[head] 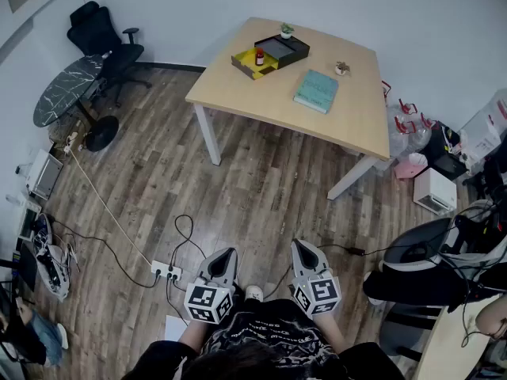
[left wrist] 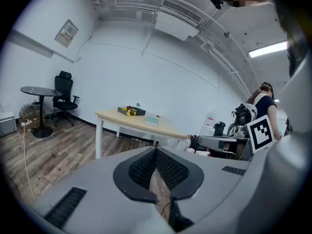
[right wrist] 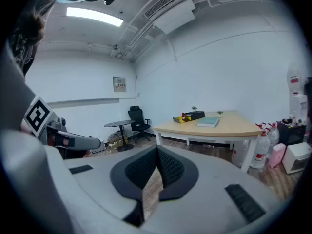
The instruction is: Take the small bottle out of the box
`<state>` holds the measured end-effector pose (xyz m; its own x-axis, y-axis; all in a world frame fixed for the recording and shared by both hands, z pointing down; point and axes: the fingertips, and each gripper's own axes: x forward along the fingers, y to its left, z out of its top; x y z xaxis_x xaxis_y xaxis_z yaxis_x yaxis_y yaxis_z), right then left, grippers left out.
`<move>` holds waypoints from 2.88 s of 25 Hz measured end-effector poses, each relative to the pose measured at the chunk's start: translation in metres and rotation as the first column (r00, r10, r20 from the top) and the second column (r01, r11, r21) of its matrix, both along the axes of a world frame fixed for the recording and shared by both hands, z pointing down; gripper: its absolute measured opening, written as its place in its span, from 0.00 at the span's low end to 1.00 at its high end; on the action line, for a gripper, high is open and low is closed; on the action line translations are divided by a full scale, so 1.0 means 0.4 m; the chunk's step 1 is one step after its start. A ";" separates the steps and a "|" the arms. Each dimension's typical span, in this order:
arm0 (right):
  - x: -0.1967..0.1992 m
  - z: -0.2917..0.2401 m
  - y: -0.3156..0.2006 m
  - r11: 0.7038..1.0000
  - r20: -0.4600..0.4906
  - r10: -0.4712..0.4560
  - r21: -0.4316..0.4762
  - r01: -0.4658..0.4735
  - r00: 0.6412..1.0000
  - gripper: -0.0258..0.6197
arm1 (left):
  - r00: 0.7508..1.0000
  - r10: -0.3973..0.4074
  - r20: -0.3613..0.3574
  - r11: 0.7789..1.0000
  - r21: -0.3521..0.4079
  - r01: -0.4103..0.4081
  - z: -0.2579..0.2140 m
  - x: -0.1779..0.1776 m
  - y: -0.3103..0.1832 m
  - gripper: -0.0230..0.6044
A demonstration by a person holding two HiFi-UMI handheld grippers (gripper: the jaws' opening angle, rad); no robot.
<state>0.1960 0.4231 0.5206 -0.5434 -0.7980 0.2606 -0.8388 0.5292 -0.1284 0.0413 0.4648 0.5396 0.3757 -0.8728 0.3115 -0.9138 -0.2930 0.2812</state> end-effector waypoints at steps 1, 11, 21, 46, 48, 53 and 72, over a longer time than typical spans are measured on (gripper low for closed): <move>-0.002 0.002 0.004 1.000 -0.003 0.000 -0.002 0.000 1.000 0.04 | 1.000 0.000 0.000 1.000 -0.001 0.000 0.001 -0.005 0.002 0.04; -0.023 0.013 0.008 1.000 -0.008 0.019 -0.003 -0.019 1.000 0.04 | 1.000 0.011 -0.020 1.000 0.020 -0.011 -0.013 -0.038 -0.013 0.04; -0.043 0.018 0.012 0.999 0.019 0.055 0.001 -0.055 0.998 0.04 | 0.999 0.037 -0.027 0.999 0.029 -0.037 -0.006 -0.061 -0.018 0.04; -0.163 -0.012 -0.039 0.992 -0.037 0.099 0.078 -0.096 0.994 0.36 | 0.990 0.129 -0.058 0.987 0.105 -0.122 -0.043 -0.165 -0.105 0.44; -0.173 -0.010 -0.056 0.990 -0.037 0.117 0.084 -0.113 0.992 0.36 | 0.990 0.135 -0.041 0.986 0.107 -0.130 -0.039 -0.182 -0.122 0.44; -0.209 -0.015 -0.085 0.986 -0.011 0.142 0.088 -0.141 0.990 0.36 | 0.989 0.145 -0.027 0.984 0.111 -0.141 -0.041 -0.228 -0.163 0.44; -0.248 0.055 -0.405 1.000 -0.033 0.000 0.022 0.001 0.999 0.36 | 0.996 0.087 -0.007 0.995 0.044 -0.087 0.017 -0.211 -0.421 0.44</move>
<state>0.0969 0.2609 0.5427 -0.5348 -0.8036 0.2613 -0.8423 0.5316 -0.0890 -0.0432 0.2963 0.5463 0.4534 -0.8494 0.2699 -0.8819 -0.3837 0.2739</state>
